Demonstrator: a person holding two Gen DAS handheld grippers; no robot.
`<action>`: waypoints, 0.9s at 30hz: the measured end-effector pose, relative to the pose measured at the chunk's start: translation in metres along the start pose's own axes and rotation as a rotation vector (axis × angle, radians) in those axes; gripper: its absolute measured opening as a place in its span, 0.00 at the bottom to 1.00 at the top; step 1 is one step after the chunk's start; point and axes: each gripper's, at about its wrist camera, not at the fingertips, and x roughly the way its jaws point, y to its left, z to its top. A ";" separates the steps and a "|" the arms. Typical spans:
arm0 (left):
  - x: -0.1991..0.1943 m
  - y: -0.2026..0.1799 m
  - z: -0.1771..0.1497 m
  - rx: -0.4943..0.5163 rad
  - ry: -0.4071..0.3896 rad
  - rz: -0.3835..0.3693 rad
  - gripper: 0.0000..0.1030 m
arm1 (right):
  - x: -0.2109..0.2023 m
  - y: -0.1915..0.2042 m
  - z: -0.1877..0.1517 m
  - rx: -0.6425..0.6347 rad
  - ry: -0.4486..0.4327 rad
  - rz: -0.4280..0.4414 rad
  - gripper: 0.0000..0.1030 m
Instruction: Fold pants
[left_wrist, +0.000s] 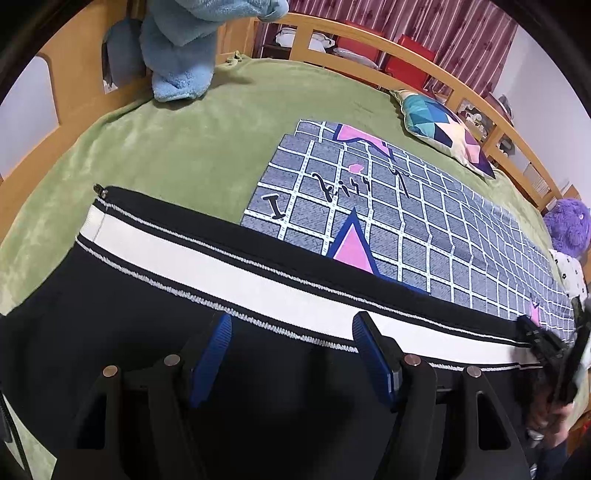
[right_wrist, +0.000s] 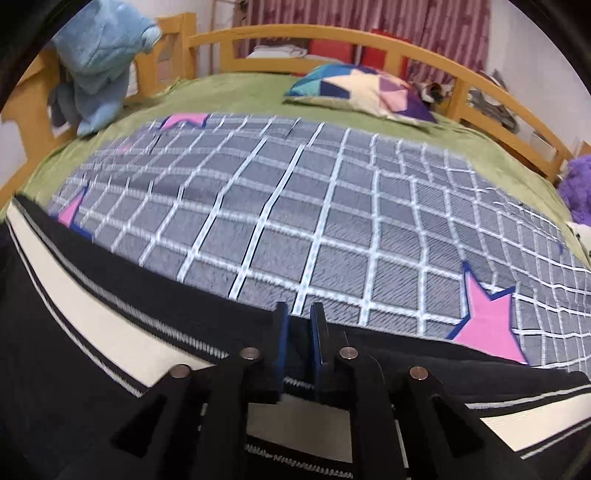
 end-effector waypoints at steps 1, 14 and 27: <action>-0.001 0.000 0.000 0.002 -0.005 0.005 0.64 | -0.006 -0.006 0.003 0.020 0.002 0.010 0.18; -0.007 0.007 0.008 0.026 -0.049 0.055 0.64 | -0.004 -0.065 -0.027 0.062 0.065 -0.171 0.37; -0.072 0.130 0.002 -0.038 -0.132 0.183 0.64 | -0.064 -0.078 -0.025 0.271 -0.022 -0.157 0.42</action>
